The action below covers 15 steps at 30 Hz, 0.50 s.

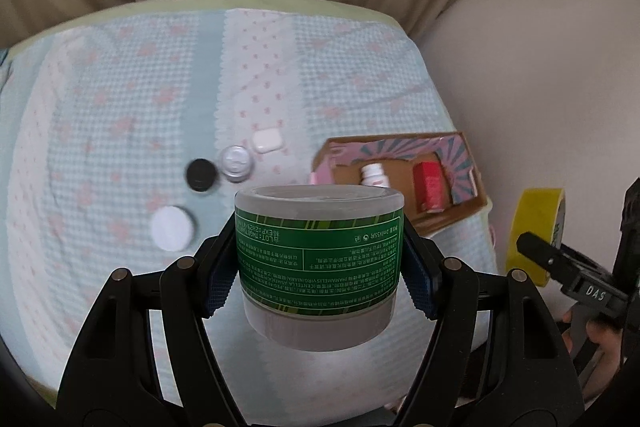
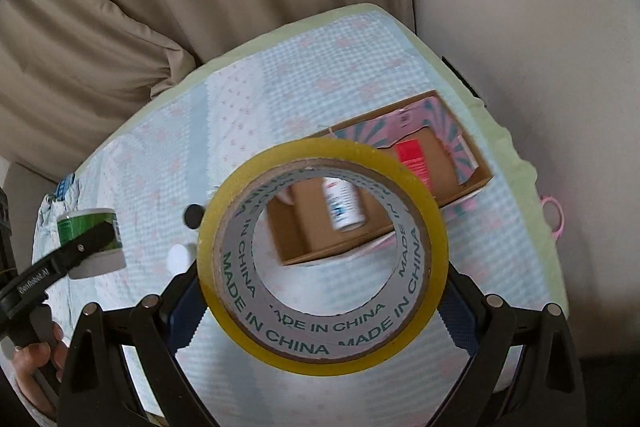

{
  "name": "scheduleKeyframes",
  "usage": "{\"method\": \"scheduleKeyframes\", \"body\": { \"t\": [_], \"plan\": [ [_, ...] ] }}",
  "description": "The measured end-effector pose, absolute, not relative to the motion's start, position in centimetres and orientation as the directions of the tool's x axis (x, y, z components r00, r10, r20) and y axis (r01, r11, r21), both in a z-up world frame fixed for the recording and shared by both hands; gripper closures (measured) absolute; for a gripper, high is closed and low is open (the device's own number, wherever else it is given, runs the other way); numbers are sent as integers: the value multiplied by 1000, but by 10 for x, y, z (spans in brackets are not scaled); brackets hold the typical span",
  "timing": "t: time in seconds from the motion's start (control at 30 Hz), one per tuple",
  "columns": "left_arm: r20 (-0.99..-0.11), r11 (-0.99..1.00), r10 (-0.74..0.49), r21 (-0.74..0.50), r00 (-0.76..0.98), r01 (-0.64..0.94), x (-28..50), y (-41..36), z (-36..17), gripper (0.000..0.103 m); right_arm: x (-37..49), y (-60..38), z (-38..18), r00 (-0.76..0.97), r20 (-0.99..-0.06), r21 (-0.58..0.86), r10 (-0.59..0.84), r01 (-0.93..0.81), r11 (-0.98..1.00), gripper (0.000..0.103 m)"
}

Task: Organize rigid objects
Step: 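Carry the jar and tape into the cardboard box and release both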

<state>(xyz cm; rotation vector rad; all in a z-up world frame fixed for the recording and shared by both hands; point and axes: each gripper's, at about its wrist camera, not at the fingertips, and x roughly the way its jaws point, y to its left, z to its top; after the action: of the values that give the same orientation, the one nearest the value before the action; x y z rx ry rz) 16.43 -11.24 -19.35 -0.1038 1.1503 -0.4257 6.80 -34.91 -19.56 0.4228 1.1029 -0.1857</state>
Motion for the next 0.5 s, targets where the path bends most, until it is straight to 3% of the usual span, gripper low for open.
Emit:
{"method": "scheduleKeyframes", "body": {
  "t": [0.5],
  "plan": [
    [-922,929,-324,-268,213,254,184,-255,-269,35,126,-486,-271,316,-940,233,132,308,923,6]
  ]
}}
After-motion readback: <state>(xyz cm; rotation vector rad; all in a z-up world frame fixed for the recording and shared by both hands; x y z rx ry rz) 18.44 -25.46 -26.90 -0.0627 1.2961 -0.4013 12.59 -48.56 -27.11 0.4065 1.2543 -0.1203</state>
